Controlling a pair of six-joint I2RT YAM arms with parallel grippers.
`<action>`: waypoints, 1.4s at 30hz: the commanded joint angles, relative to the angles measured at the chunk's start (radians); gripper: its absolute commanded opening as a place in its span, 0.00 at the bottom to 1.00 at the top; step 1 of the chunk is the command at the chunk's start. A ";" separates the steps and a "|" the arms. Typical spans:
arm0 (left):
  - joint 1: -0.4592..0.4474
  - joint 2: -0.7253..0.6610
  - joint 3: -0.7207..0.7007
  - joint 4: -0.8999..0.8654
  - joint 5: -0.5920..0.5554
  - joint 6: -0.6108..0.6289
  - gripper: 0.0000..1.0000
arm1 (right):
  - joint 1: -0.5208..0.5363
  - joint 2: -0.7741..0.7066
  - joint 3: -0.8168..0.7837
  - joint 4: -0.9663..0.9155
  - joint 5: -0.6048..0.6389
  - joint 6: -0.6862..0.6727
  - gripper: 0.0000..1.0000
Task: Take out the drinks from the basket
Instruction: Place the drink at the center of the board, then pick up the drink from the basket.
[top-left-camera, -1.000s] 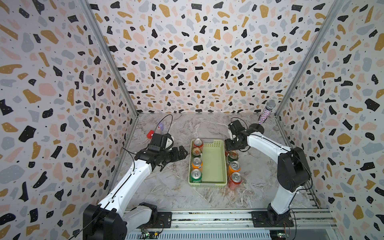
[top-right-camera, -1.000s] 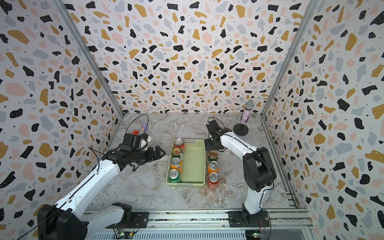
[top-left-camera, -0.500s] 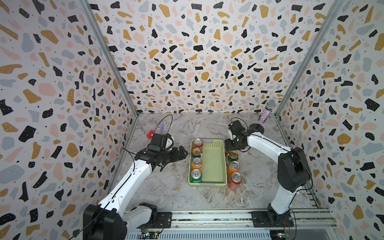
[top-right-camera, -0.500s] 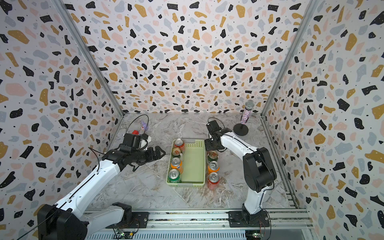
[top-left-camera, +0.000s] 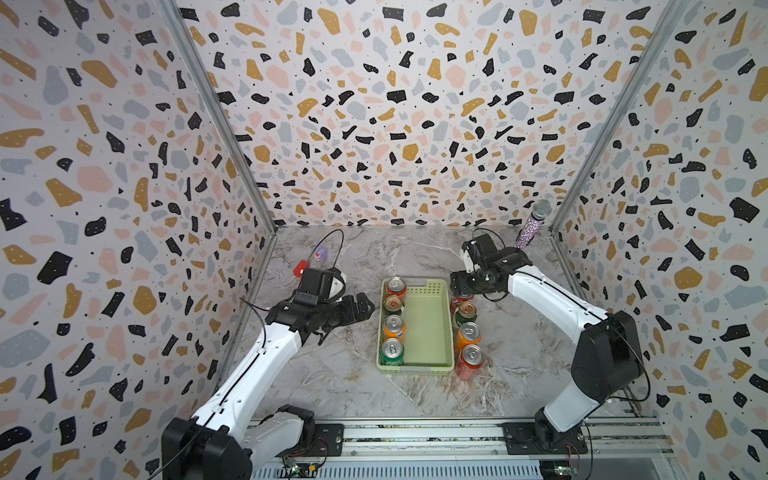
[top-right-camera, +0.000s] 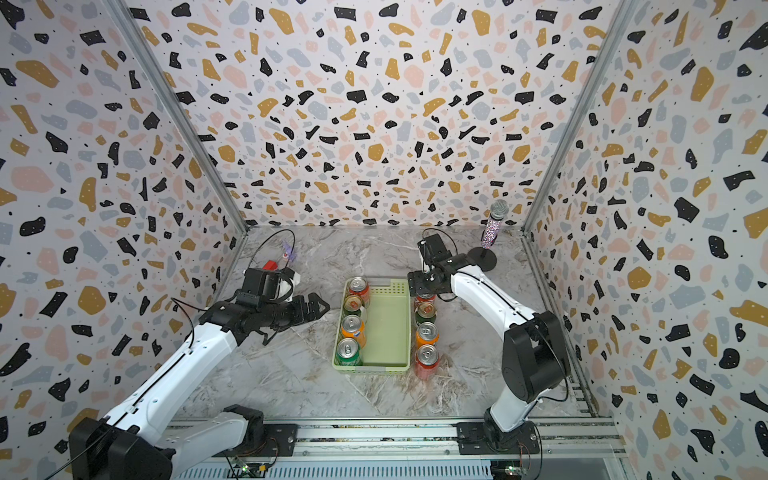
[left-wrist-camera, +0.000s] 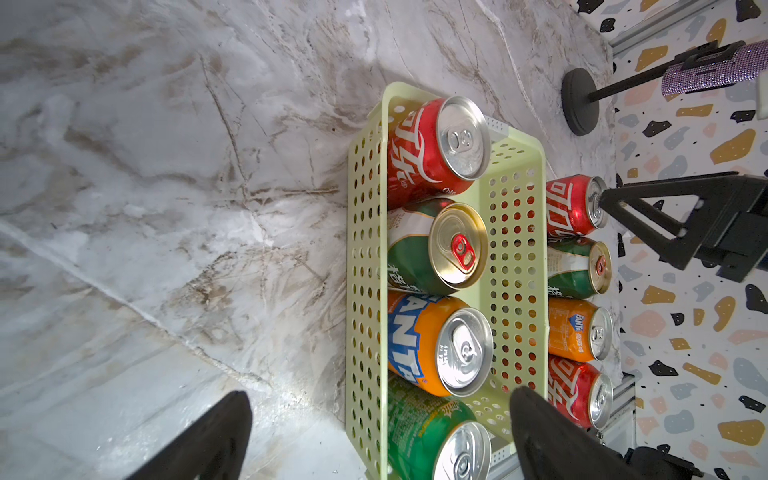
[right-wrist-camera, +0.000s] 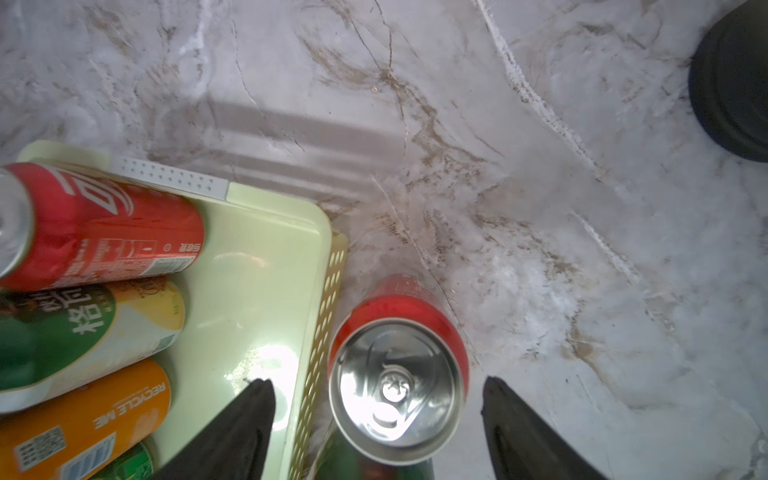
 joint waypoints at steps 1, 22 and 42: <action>0.004 -0.034 0.019 -0.025 -0.010 0.015 1.00 | 0.002 -0.100 0.008 0.002 -0.069 -0.021 0.82; -0.025 -0.015 0.032 -0.136 0.058 0.061 0.98 | 0.127 -0.364 -0.133 0.023 -0.209 0.051 0.79; 0.160 0.002 0.060 -0.236 -0.168 0.179 1.00 | 0.541 -0.185 -0.131 0.081 0.050 0.217 0.81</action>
